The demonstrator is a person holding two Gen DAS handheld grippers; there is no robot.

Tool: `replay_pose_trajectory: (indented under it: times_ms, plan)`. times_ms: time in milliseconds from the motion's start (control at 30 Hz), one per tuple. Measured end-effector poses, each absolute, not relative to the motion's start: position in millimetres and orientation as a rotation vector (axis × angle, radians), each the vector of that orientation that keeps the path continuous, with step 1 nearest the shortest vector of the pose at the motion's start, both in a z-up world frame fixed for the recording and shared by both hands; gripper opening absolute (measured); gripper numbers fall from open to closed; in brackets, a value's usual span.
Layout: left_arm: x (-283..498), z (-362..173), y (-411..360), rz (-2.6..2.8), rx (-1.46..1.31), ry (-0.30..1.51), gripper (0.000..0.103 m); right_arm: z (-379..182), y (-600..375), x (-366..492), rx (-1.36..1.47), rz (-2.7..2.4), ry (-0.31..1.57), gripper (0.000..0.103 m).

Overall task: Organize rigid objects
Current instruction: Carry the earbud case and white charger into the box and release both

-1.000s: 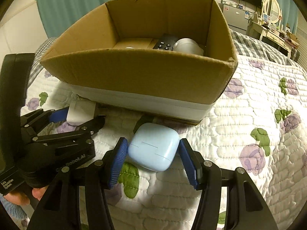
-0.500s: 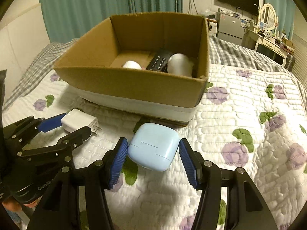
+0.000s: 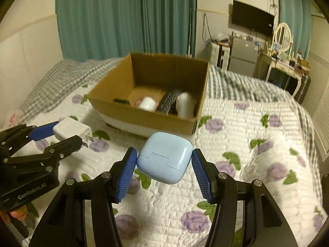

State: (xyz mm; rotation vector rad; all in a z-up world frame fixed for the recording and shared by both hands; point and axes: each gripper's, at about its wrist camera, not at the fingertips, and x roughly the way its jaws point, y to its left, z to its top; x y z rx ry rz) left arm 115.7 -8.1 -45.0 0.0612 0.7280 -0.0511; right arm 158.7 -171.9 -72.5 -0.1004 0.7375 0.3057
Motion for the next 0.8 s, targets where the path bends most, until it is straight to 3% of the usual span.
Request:
replay_pose_trajectory:
  times_ms: [400, 600, 800]
  plan:
    - [173.5, 26.0, -9.1, -0.051, 0.077, 0.597, 0.054, 12.3, -174.8, 187.0, -0.11, 0.344, 0.575, 0.056]
    - [228.8, 19.0, -8.7, -0.052, 0.11, 0.596, 0.054, 25.8, -167.1, 231.7, -0.095, 0.353, 0.55, 0.056]
    - [287.3, -21.2, -5.6, -0.072, 0.133, 0.634, 0.054, 9.0, -155.3, 288.9, -0.094, 0.354, 0.573, 0.056]
